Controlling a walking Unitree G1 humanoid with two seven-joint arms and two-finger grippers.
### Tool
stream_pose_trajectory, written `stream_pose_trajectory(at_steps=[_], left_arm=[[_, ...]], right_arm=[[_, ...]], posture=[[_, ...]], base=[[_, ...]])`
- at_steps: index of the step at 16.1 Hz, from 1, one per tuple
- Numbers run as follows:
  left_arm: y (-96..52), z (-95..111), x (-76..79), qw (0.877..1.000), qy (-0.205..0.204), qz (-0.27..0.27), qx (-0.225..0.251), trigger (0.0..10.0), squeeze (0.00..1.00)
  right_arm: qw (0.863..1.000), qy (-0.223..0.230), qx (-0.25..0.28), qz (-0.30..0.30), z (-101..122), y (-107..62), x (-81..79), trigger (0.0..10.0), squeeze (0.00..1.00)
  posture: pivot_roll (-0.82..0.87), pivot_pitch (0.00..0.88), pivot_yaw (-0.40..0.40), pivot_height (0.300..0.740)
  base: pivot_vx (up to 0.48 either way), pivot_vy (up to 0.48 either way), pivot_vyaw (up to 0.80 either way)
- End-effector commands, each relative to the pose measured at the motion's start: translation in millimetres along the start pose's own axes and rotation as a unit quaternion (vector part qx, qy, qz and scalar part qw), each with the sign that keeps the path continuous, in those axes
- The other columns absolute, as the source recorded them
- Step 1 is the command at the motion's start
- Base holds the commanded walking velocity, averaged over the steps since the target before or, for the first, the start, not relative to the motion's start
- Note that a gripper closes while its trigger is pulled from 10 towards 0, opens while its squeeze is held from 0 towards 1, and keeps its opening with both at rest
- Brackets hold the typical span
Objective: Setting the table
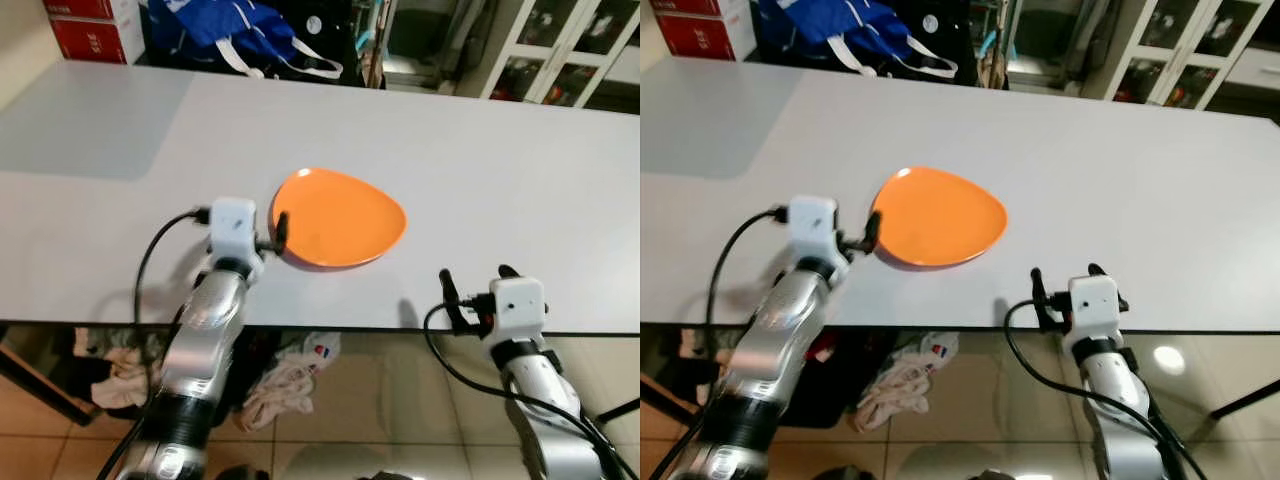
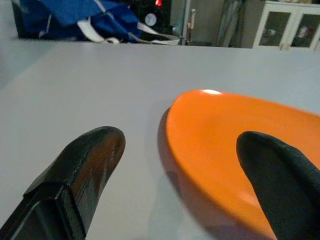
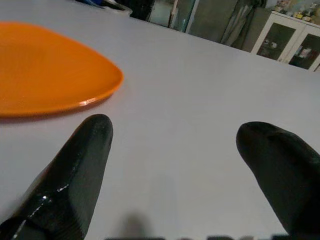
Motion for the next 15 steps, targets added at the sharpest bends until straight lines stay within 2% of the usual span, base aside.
stream_pose_trajectory(at_steps=[1,2,5,6,7,8,9,10,11,13,15], left_arm=[[-2.9,5,7.4,1.0,0.009,-0.023,0.018,10.0,0.0],[-12.3,1,3.2,0.999,0.028,-0.026,0.026,10.0,0.0],[-39.9,-1,-4.3,0.998,0.032,-0.029,0.048,10.0,0.0],[-45.5,-4,-9.8,0.999,0.028,-0.018,0.043,10.0,0.0],[-51.4,-10,-12.6,0.998,0.045,-0.016,0.041,10.0,0.0],[-60.9,-30,-9.7,0.998,0.061,-0.03,0.011,10.0,0.0],[-63.3,-39,-9.1,0.998,0.053,-0.029,-0.002,10.0,0.0],[-60.3,-38,-8.8,0.998,0.05,-0.027,0.0,10.0,0.0],[-43.7,-30,-0.8,0.998,0.04,-0.036,0.011,10.0,0.0],[-22.5,-20,14.3,0.998,0.026,-0.06,0.014,10.0,0.0],[-16.0,-20,12.7,0.998,0.016,-0.054,0.011,10.0,0.0]], right_arm=[[1.0,-0.002,-0.004,-0.017,-2,1.0,7.6,10.0,0.0],[1.0,0.007,0.001,-0.025,1,4.3,7.8,10.0,0.0],[0.994,0.077,0.009,-0.082,8,12.8,19.4,10.0,0.0],[0.994,0.073,0.017,-0.082,10,12.8,20.4,10.0,0.0],[0.994,0.071,0.022,-0.078,9,9.7,20.6,10.0,0.0],[0.994,0.07,0.021,-0.077,5,4.1,22.5,10.0,0.0],[0.995,0.058,0.018,-0.073,1,-3.5,22.8,10.0,0.0],[0.996,0.055,0.013,-0.075,-3,-7.2,23.3,10.0,0.0],[0.995,0.054,0.0,-0.081,-11,-10.4,23.9,10.0,0.0],[0.995,0.054,0.004,-0.087,-10,-6.4,26.7,10.0,0.0],[0.994,0.057,0.009,-0.095,-9,-4.7,29.7,10.0,0.0]], posture=[[-0.02,0.0,-0.049,0.718],[0.0,0.0,-0.041,0.718],[0.01,0.0,-0.037,0.718],[0.02,0.0,-0.035,0.718],[0.01,0.0,-0.033,0.718],[0.01,0.0,-0.025,0.718],[0.0,0.0,-0.019,0.718],[0.0,0.0,-0.016,0.718],[-0.01,0.0,0.002,0.718],[-0.02,0.0,0.022,0.718],[-0.02,0.0,0.032,0.718]], base=[[0.0,0.0,0.0],[0.0,0.0,0.0],[0.0,0.0,0.0],[0.0,0.0,0.0],[0.0,0.0,0.0],[0.0,0.0,0.0],[0.0,0.0,0.0],[0.0,0.0,0.0],[0.0,0.0,0.0],[0.0,0.0,0.0],[0.0,0.0,0.0]])
Point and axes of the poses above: a point about 5 cm out from each wrist's last joint towards the gripper, its own y axis pointing out of the wrist towards the gripper, its own z axis along the axis of the wrist's last joint, x = y × z, the point moved 4 cm from there along y, pointing out of the wrist towards the gripper, and after that the axes turned 9 degrees about -y, right-handed, at the moved point
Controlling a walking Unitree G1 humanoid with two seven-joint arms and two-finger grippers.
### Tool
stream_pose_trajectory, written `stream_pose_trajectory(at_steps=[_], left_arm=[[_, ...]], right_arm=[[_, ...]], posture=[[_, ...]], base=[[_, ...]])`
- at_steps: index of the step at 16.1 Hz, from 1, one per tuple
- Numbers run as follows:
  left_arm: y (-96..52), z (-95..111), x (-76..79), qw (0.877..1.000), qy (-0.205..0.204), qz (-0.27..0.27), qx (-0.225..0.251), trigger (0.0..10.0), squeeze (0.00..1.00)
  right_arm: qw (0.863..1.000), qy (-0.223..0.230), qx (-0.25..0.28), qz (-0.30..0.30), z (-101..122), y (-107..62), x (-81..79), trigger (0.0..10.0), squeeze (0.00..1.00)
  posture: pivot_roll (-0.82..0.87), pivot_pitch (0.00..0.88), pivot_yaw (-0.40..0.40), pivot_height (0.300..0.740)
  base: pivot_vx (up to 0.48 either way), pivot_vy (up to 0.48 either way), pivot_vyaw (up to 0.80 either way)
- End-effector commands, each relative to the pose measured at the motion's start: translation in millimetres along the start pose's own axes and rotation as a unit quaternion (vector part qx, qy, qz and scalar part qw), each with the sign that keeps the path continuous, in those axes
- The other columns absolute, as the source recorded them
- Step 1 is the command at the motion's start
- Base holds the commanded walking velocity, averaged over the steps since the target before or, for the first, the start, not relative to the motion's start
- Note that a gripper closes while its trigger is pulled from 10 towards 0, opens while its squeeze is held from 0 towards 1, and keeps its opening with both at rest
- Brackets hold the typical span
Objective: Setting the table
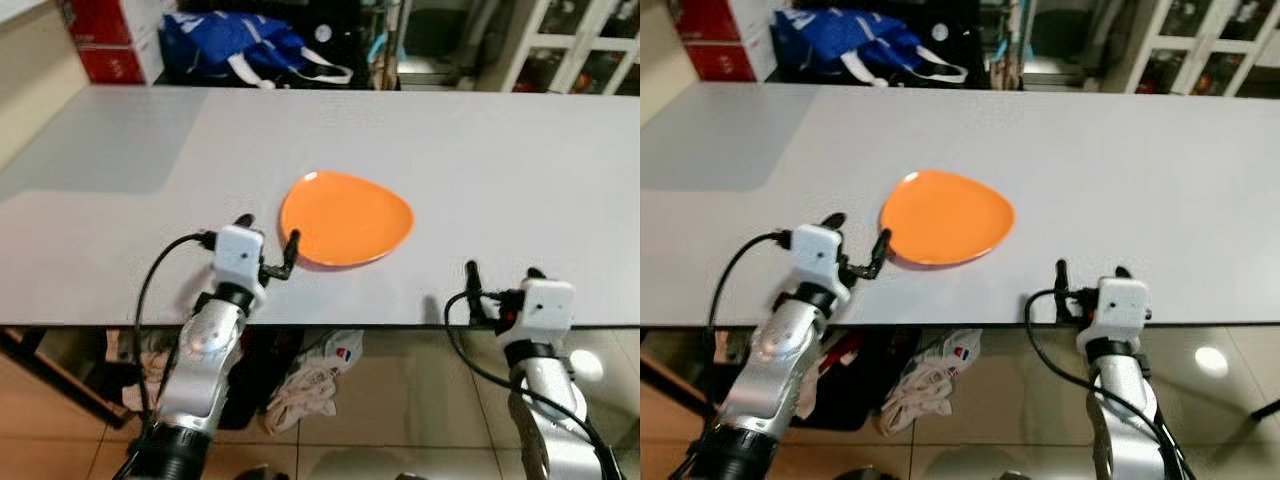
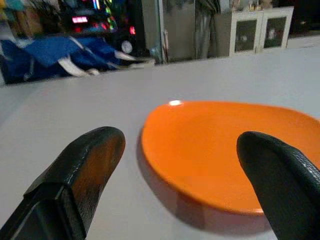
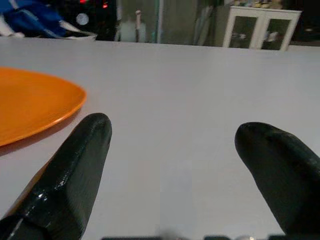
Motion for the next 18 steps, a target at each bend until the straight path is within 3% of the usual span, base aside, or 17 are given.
stream_pose_trajectory(at_steps=[1,8,12,18], left_arm=[[0.6,-9,-8.6,1.0,-0.007,0.013,-0.022,10.0,0.0],[-1.4,-9,-10.2,0.999,-0.001,0.027,-0.024,10.0,0.0],[7.1,3,-7.4,0.999,-0.018,0.026,-0.014,10.0,0.0],[9.6,14,-8.3,1.0,-0.012,0.011,-0.006,10.0,0.0]], right_arm=[[1.0,0.006,0.001,-0.01,-1,1.6,3.5,10.0,0.0],[1.0,0.0,0.007,0.013,1,10.7,-7.5,10.0,0.0],[1.0,0.019,-0.008,0.022,-6,12.2,-17.7,10.0,0.0],[0.999,0.028,-0.011,0.029,-9,15.5,-27.1,10.0,0.0]], posture=[[-0.01,0.0,0.031,0.718],[0.02,0.0,0.0,0.718],[0.05,0.0,-0.019,0.718],[0.06,0.0,0.001,0.718]], base=[[0.0,0.0,0.0],[0.0,0.0,0.0],[0.0,0.0,0.0],[-0.13,0.415,0.0]])
Point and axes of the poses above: a point about 5 cm out from each wrist's last joint towards the gripper, its own y axis pointing out of the wrist towards the gripper, its own z axis along the axis of the wrist's last joint, x = y × z, the point moved 4 cm from there along y, pointing out of the wrist towards the gripper, and after that the axes turned 9 degrees about -y, right-handed, at the moved point
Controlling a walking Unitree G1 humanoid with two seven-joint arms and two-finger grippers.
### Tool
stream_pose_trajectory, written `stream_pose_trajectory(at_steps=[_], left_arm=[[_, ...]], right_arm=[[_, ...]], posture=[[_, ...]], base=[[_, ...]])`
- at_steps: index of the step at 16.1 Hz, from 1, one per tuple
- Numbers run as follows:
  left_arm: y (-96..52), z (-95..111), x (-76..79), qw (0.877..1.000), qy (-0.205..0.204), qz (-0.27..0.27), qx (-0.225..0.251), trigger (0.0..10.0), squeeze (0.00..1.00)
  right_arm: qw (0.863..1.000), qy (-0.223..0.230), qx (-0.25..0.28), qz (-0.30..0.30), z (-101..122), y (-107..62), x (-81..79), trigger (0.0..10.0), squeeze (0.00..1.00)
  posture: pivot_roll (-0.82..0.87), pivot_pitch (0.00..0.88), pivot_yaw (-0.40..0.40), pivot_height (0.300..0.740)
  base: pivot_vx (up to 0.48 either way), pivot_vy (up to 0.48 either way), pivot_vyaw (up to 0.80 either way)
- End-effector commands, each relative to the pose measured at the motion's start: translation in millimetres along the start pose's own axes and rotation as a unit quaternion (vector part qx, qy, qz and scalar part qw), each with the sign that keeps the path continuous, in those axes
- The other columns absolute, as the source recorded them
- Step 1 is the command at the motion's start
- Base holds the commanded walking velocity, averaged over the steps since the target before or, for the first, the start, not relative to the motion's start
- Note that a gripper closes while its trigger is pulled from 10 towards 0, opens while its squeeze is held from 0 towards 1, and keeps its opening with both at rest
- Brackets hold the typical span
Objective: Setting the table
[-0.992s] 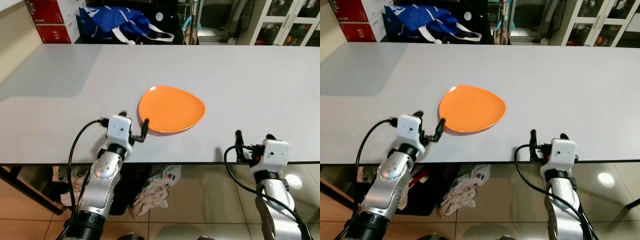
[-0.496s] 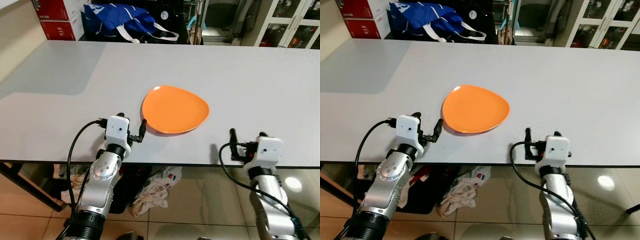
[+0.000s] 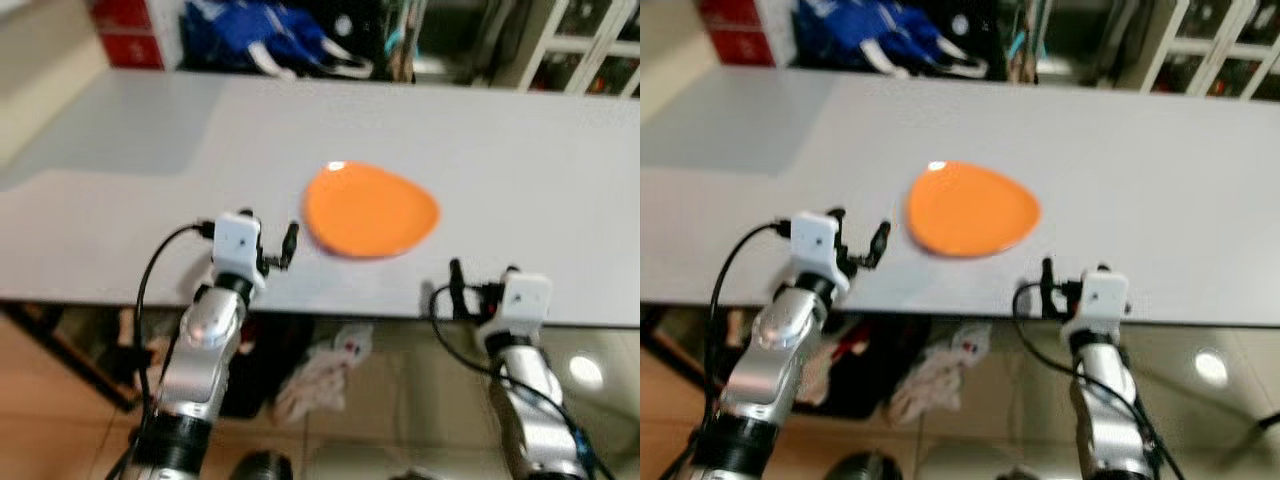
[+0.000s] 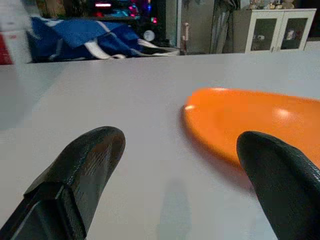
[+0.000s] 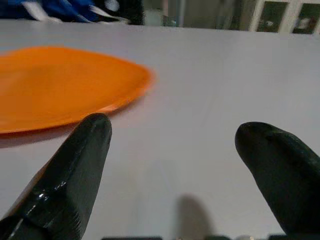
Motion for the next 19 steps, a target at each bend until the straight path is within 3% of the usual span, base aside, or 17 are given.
stream_pose_trajectory(at_steps=[1,9,13,16,19], left_arm=[[3.1,6,1.0,1.0,-0.001,-0.003,0.005,10.0,0.0],[5.8,-2,-2.7,0.999,-0.02,0.015,-0.02,10.0,0.0],[7.3,1,1.7,1.0,-0.02,-0.001,-0.017,10.0,0.0],[7.2,1,2.5,1.0,-0.022,-0.003,-0.017,10.0,0.0],[7.3,1,2.4,1.0,-0.012,-0.006,-0.017,10.0,0.0]], right_arm=[[1.0,0.003,0.007,-0.002,2,1.2,1.5,10.0,0.0],[1.0,-0.001,0.008,0.004,-1,-4.5,-1.3,10.0,0.0],[1.0,-0.003,0.007,0.004,-1,-7.4,-0.1,10.0,0.0],[1.0,-0.005,0.003,0.006,-3,-9.0,-3.0,10.0,0.0],[1.0,-0.002,0.007,0.002,-1,-9.5,-2.3,10.0,0.0]], posture=[[0.06,0.0,0.002,0.718],[0.04,0.0,0.003,0.718],[0.03,0.0,0.008,0.718],[0.03,0.0,0.01,0.718],[0.03,0.0,0.009,0.718]], base=[[0.0,0.461,0.0],[0.0,0.472,0.0],[0.0,0.48,0.0],[0.0,0.48,-0.74],[0.0,0.48,0.0]])
Point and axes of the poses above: a point about 5 cm out from each wrist's last joint towards the gripper, its own y axis pointing out of the wrist towards the gripper, its own z axis along the axis of the wrist's last joint, x = y × z, the point moved 4 cm from there along y, pointing out of the wrist towards the gripper, and after that the axes turned 9 degrees about -y, right-handed, at the moved point
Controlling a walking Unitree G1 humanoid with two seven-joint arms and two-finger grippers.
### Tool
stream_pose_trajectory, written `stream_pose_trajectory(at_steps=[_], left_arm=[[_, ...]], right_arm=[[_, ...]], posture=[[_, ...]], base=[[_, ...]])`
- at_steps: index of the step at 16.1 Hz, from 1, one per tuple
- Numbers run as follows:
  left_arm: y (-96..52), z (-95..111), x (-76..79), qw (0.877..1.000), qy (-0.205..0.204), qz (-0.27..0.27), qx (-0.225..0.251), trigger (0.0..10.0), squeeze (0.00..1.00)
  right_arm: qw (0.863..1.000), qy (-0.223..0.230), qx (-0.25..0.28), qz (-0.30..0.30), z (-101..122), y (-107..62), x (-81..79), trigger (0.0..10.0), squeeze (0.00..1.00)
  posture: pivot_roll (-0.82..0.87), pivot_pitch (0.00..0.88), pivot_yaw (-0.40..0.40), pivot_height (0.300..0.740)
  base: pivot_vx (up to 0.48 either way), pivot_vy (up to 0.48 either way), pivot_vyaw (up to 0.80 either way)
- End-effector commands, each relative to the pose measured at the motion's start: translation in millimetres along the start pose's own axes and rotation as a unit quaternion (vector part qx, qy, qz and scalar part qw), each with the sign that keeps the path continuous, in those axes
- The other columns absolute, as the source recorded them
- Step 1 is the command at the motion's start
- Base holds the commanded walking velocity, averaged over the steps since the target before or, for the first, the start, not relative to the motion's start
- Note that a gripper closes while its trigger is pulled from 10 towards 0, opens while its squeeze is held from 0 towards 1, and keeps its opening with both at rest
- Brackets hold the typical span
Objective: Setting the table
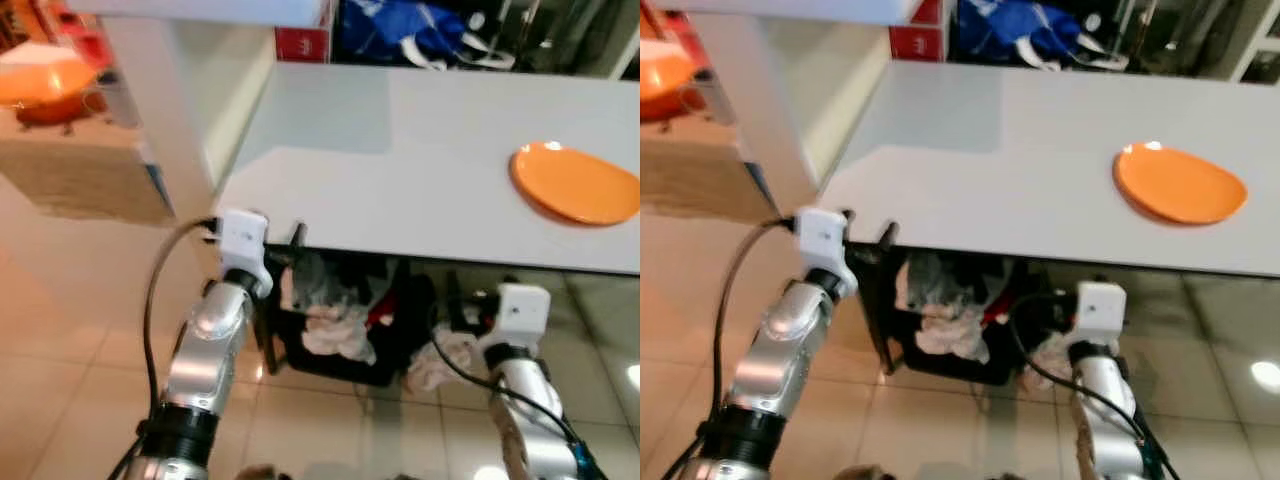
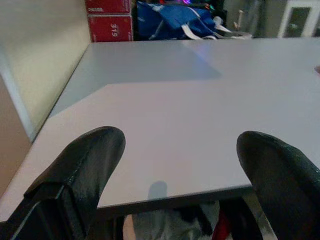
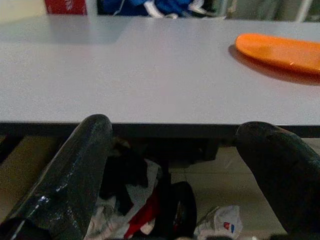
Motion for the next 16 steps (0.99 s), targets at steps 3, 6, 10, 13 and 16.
stream_pose_trajectory(at_steps=[3,6,10,13,16], left_arm=[[1.9,2,-28.0,0.999,0.014,0.03,0.001,10.0,0.0],[0.5,2,-30.9,0.999,0.002,0.035,0.002,10.0,0.0],[-21.4,-13,-44.8,0.997,-0.037,0.058,-0.018,10.0,0.0],[-25.2,-22,-55.4,0.996,-0.04,0.075,-0.036,10.0,0.0],[-10.8,5,-42.8,0.999,0.0,0.042,0.021,10.0,0.0]], right_arm=[[0.999,0.013,0.028,-0.012,15,2.0,1.7,10.0,0.0],[0.999,0.016,0.034,-0.017,17,0.0,2.1,10.0,0.0],[0.999,-0.01,0.038,0.008,20,-2.7,-7.4,10.0,0.0],[0.999,-0.021,0.044,0.018,26,-0.1,-9.7,10.0,0.0],[0.998,-0.023,0.058,0.013,28,-1.2,-7.2,10.0,0.0]], posture=[[0.03,0.0,0.008,0.718],[0.02,0.0,0.013,0.718],[0.01,0.0,0.026,0.718],[0.01,0.0,0.026,0.718],[0.01,0.0,0.022,0.718]], base=[[0.0,0.48,0.0],[0.0,0.48,0.0],[0.0,0.48,0.0],[0.0,0.476,0.0],[-0.081,0.126,0.0]])
Point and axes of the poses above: a point about 5 cm out from each wrist's last joint towards the gripper, its own y axis pointing out of the wrist towards the gripper, its own z axis along the axis of the wrist's last joint, x = y × z, the point moved 4 cm from there along y, pointing out of the wrist towards the gripper, and after that the axes turned 9 degrees about -y, right-handed, at the moved point
